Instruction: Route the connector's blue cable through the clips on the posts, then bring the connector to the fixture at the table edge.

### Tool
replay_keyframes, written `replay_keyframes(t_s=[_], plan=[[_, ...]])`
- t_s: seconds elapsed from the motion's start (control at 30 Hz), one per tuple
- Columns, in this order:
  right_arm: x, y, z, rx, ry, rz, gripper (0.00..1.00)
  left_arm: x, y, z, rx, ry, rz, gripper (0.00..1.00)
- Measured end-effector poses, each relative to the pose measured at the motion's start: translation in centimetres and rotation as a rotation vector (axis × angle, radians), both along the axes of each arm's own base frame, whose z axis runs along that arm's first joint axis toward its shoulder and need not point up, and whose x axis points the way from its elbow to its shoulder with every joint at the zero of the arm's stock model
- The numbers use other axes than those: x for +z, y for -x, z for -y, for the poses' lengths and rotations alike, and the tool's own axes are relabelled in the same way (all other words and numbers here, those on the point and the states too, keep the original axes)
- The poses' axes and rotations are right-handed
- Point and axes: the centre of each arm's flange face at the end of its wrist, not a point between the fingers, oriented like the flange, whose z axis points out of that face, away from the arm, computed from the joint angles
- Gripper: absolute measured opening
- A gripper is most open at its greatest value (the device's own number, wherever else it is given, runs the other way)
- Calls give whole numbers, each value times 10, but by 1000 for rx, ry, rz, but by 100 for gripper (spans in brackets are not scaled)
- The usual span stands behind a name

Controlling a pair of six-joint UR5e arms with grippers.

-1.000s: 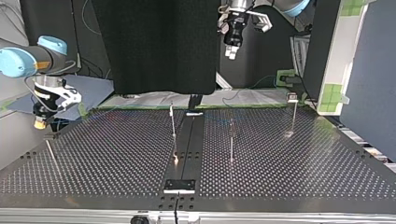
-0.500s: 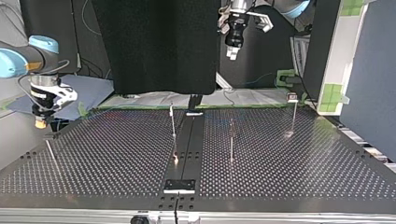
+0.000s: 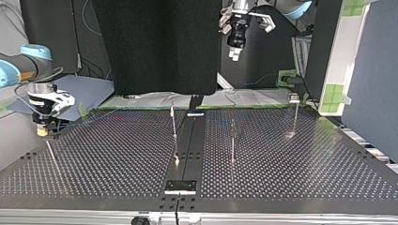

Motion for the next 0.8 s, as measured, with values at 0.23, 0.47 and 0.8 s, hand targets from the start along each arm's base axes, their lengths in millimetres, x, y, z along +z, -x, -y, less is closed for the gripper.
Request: replay_keyframes(t_s=[0.23, 0.47, 0.8], plan=[[3, -3, 4, 60, 5, 4, 0, 0, -2, -2, 8, -7, -9, 100], [2, -3, 3, 110, -3, 6, 0, 0, -4, -4, 14, -10, -11, 100], [-2, 4, 6, 125, -8, 7, 0, 0, -5, -5, 19, -10, -11, 100]])
